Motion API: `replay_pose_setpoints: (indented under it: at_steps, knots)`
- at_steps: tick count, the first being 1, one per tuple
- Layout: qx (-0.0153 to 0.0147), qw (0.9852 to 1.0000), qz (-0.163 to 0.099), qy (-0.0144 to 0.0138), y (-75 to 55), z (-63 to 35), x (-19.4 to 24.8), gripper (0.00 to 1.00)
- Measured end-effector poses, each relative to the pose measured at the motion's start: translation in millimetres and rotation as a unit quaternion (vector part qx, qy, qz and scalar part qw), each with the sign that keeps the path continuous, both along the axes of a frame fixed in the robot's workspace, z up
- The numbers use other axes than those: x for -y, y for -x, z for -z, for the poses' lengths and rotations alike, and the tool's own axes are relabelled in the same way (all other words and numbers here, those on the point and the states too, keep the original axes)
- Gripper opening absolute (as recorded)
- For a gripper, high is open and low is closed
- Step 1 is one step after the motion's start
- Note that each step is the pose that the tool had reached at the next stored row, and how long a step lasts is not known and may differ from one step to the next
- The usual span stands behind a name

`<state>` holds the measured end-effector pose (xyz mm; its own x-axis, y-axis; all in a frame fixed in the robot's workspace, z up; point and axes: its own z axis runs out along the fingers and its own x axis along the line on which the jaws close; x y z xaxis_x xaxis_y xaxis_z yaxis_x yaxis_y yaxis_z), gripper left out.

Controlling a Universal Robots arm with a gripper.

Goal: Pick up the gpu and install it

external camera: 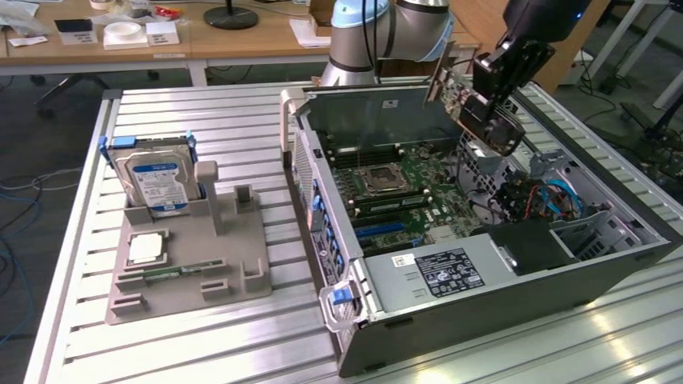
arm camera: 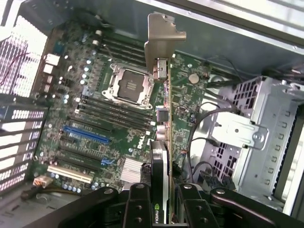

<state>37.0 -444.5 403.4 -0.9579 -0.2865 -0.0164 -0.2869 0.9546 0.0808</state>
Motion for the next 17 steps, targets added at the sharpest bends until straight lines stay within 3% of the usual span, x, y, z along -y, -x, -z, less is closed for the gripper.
replay_pose_setpoints:
  at_steps: [4, 9, 17]
  knots:
    - [0.0, 0.9996, -0.027, 0.0, 0.0, 0.1, 0.0, 0.27]
    - [0.0, 0.9982, -0.061, 0.0001, 0.0, 0.3, 0.0, 0.27]
    - [0.0, 0.9935, -0.114, 0.0, 0.0, 0.6, 0.0, 0.27]
